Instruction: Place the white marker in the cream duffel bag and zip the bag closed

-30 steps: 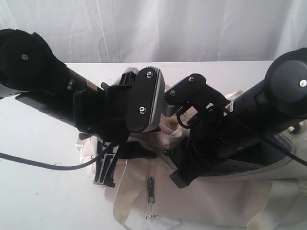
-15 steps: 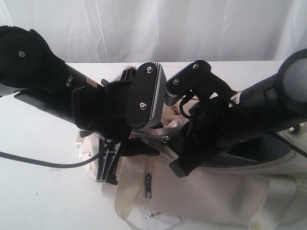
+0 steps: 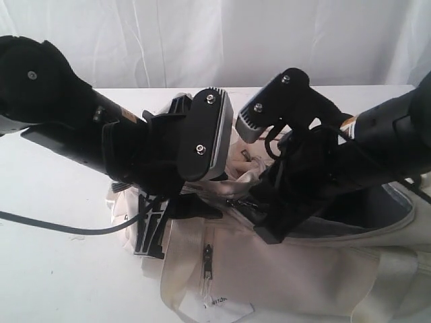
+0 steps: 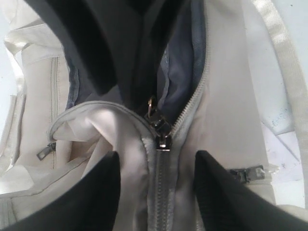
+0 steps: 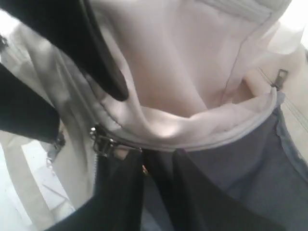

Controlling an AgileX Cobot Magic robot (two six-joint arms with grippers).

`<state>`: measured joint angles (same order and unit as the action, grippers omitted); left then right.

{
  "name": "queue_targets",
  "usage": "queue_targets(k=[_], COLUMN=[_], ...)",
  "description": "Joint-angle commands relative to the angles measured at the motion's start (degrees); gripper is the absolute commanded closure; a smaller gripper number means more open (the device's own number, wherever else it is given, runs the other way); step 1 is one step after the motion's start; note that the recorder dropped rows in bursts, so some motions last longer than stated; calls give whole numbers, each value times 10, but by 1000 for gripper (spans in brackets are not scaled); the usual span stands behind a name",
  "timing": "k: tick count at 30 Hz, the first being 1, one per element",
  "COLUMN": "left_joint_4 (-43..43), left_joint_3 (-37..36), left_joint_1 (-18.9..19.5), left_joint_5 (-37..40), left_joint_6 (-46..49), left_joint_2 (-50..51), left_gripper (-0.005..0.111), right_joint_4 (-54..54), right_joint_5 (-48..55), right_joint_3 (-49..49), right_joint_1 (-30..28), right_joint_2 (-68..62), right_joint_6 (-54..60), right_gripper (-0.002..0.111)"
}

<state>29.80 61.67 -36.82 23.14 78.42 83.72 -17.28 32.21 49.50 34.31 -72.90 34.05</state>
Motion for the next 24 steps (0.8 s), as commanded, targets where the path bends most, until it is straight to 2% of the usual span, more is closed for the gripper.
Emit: queue_targets(k=[1,8,14,20,22,24], left_joint_4=[7,7,8,8,8,8], left_joint_3=[-3,-3,-3,-3,-3,-3], left_joint_1=[-1,-1,-1,-1,-1,-1], left_joint_5=[8,8,6,-1,-12,-17], left_joint_6=[-7,-7,-7,-5,-5,-5], left_joint_2=[-2,-2,-2,-2,-2,-2], left_gripper=[55,55,55,55,55,55], right_joint_4=[81,47,-63,-73,-83,-93], right_joint_5=[8,-10,0,30,48,59], right_joint_3=[-14,-16,-16,-16,-16,-16], right_joint_1=[-1,-1,-1,-1,-1,-1], right_joint_2=[-16,-47,-49,-49,-49,-49], right_joint_6=[-48,-38,48,49,49,51], right_gripper=[87,87,87,86,84,77])
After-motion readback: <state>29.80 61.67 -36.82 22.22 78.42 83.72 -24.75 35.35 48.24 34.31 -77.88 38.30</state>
